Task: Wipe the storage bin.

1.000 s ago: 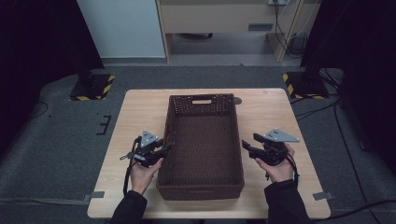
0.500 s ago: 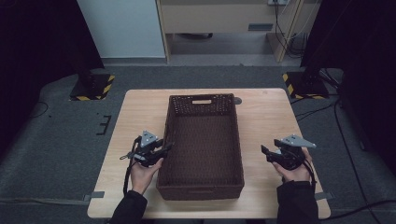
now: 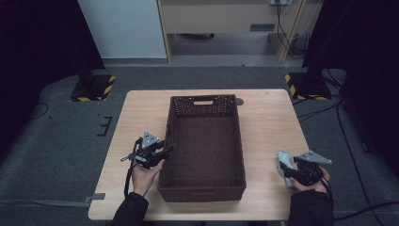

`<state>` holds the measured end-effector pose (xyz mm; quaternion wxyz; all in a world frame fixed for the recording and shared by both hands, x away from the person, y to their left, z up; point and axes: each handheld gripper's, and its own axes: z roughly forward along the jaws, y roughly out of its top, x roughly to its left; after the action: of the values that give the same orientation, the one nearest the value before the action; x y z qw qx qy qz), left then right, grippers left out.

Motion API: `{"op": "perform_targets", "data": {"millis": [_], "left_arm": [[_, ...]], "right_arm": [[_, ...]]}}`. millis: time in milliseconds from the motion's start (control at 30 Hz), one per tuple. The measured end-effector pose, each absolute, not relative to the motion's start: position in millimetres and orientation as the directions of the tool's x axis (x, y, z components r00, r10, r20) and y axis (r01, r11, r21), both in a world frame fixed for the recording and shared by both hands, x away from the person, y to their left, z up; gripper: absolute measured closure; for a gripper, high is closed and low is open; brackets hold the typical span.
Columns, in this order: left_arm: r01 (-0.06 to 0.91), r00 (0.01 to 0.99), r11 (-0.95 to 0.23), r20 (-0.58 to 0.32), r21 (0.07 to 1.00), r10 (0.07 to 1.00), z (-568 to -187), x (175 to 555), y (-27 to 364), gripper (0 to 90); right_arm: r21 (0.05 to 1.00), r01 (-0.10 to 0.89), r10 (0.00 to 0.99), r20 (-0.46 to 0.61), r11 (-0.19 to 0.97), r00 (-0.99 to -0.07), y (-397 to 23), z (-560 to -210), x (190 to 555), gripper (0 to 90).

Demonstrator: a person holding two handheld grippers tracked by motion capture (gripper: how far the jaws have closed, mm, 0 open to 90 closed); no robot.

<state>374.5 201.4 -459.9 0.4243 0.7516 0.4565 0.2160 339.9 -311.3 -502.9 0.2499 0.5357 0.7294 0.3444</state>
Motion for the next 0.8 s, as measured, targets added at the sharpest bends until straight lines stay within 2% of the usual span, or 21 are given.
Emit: {"op": "perform_targets", "data": {"millis": [133, 300, 367, 533, 633, 800], "left_arm": [[0.503, 0.491, -0.222, -0.064, 0.835, 0.869, -460.0, 374.7, 201.7, 59.9], [0.501, 0.489, -0.224, -0.060, 0.836, 0.870, -459.9, 374.2, 201.3, 60.1], [0.497, 0.487, -0.229, -0.051, 0.837, 0.872, -459.8, 373.8, 200.6, 60.6], [0.500, 0.488, -0.225, -0.058, 0.836, 0.871, -459.7, 374.3, 200.8, 60.7], [0.500, 0.487, -0.225, -0.057, 0.836, 0.872, -459.7, 374.1, 200.5, 60.9], [0.497, 0.487, -0.225, -0.055, 0.838, 0.871, -459.5, 374.0, 200.2, 61.6]], "right_arm": [[0.749, 0.636, 0.955, 0.015, 0.186, -0.297, -315.7, -510.4, 334.5, 42.5], [0.716, 0.667, 0.947, 0.026, 0.206, -0.321, -314.3, -514.1, 335.7, 54.2], [0.697, 0.676, 0.943, -0.002, 0.240, -0.332, -312.4, -516.2, 335.9, 58.0], [0.660, 0.703, 0.939, -0.016, 0.267, -0.342, -309.9, -516.2, 339.3, 73.9], [0.651, 0.707, 0.938, -0.025, 0.278, -0.345, -308.2, -512.6, 340.0, 76.6], [0.729, 0.645, 0.931, 0.031, 0.229, -0.365, -306.2, -499.0, 341.9, 76.6]]}}
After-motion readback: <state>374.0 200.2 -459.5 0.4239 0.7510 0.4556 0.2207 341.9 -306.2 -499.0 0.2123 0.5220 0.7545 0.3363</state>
